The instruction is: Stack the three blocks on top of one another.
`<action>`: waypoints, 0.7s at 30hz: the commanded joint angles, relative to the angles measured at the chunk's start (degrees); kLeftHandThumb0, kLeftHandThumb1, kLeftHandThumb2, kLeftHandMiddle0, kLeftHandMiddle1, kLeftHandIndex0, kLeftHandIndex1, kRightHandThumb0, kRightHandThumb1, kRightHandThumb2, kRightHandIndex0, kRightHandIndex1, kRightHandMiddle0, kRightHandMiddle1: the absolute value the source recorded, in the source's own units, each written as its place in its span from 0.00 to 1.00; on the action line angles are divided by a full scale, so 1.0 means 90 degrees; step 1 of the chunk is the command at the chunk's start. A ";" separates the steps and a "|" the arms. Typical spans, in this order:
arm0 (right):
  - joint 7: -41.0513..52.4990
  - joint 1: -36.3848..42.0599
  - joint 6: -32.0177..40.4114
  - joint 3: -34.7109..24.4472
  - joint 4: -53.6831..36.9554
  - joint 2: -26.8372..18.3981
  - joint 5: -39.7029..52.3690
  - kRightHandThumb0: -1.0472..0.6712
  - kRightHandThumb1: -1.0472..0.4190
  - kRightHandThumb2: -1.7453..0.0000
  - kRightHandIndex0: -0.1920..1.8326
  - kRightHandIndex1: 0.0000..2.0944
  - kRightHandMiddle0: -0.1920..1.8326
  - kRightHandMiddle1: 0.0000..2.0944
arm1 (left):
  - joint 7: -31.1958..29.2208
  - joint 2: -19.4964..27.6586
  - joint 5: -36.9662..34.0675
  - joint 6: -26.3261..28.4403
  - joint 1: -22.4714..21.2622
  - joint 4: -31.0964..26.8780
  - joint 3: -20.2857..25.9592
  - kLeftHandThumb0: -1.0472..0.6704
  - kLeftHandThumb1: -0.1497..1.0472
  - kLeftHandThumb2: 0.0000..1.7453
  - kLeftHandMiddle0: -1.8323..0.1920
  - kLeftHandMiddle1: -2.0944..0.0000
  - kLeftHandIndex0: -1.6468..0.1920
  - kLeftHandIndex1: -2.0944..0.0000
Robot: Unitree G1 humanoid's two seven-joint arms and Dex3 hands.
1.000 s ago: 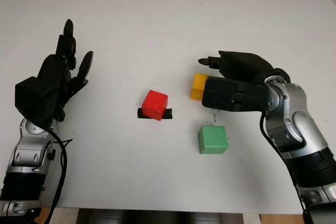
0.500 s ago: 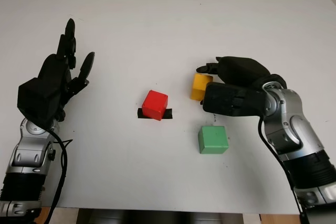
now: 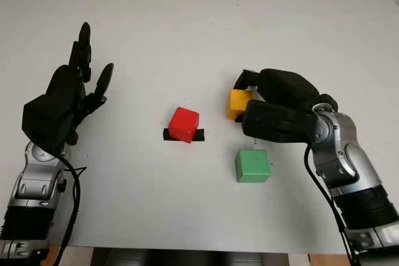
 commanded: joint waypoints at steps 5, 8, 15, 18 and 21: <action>-0.0017 -0.0171 0.0022 -0.0208 0.0035 0.0004 0.0104 0.40 0.05 0.97 0.31 0.05 0.25 0.69 | -0.0067 0.0024 -0.0065 -0.0082 0.0087 -0.0100 -0.0004 0.17 1.00 0.31 0.99 0.98 0.98 0.98; 0.0057 -0.0326 -0.0052 -0.0271 0.0179 -0.0020 0.0262 0.41 0.06 0.97 0.31 0.04 0.25 0.70 | -0.0077 0.0031 -0.0053 -0.0057 0.0093 -0.0114 -0.0015 0.16 1.00 0.31 0.99 0.98 0.98 0.98; 0.0782 -0.1150 -0.0437 -0.0360 0.0618 -0.0201 0.0791 0.41 0.07 0.97 0.31 0.04 0.27 0.68 | -0.0140 0.0005 -0.0104 0.0024 0.0109 -0.0183 -0.0011 0.17 1.00 0.31 0.99 0.98 0.99 0.98; 0.1162 -0.1482 -0.0630 -0.0378 0.0814 -0.0248 0.1071 0.42 0.06 0.97 0.29 0.03 0.26 0.68 | -0.0120 -0.0015 -0.0109 0.0102 0.0116 -0.0230 -0.0009 0.17 1.00 0.31 0.99 0.98 0.99 0.98; 0.1465 -0.1848 -0.0840 -0.0339 0.0970 -0.0183 0.1338 0.41 0.08 0.97 0.30 0.03 0.29 0.65 | -0.0105 -0.0050 -0.0143 0.0155 0.0127 -0.0254 0.0000 0.15 1.00 0.31 0.99 0.97 0.98 0.98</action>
